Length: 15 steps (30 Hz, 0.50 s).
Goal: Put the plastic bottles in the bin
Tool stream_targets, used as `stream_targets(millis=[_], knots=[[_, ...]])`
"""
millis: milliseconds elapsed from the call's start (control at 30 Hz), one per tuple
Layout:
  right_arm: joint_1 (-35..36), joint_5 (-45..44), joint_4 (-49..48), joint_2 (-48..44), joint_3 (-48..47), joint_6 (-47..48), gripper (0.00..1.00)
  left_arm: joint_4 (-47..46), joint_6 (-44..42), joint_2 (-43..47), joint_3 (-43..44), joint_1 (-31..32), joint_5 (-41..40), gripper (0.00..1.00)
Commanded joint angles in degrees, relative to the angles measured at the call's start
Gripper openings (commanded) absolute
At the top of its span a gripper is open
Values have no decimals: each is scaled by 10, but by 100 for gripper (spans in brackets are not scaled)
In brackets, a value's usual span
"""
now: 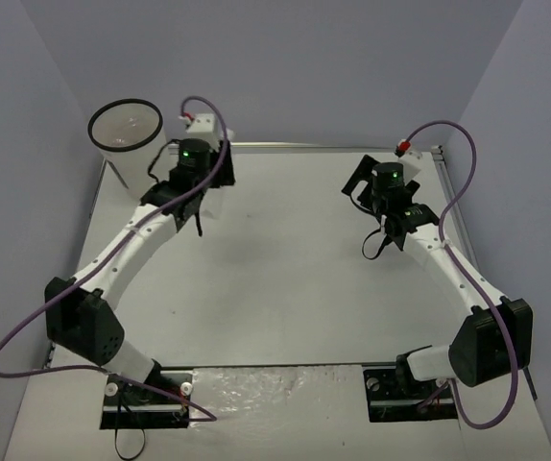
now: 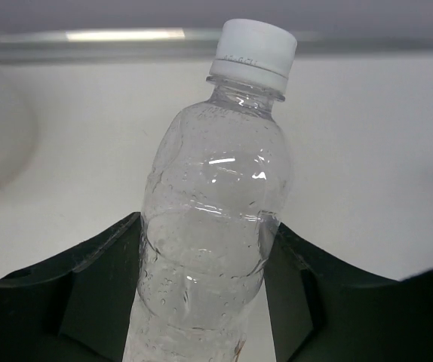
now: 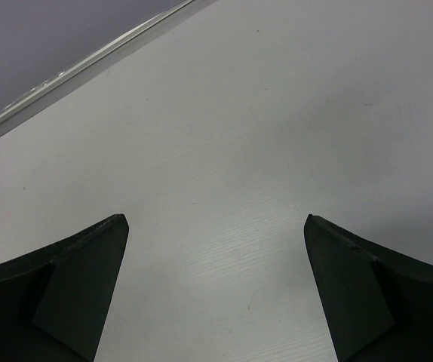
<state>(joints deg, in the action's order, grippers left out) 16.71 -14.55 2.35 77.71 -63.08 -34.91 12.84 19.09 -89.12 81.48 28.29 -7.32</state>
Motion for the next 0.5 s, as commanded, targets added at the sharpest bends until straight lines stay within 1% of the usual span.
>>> stream_targets(millis=[0, 33, 133, 233, 300, 367, 400, 467], knots=[[-17, -4, -52, -14, 0, 15, 100, -147, -58, 51, 53, -70, -53, 18], [-23, 0, -56, -12, -1, 20, 100, -155, -72, 43, 86, -98, -49, 18], [-30, -2, -68, -10, 2, 27, 100, -173, -75, 6, 150, -171, -42, 18], [-34, -3, -83, -3, 3, 43, 100, -210, -49, -36, 234, -236, -37, 18], [-36, -5, -85, 4, -2, 54, 100, -240, -37, -78, 267, -264, -37, 18], [-38, -10, -85, 8, -4, 65, 100, -293, -37, -116, 289, -283, -39, 18], [-41, -13, -85, 9, -4, 71, 100, -326, -40, -144, 306, -301, -54, 22], [-47, -16, -86, 8, -3, 77, 100, -339, -54, -188, 349, -311, -66, 23]])
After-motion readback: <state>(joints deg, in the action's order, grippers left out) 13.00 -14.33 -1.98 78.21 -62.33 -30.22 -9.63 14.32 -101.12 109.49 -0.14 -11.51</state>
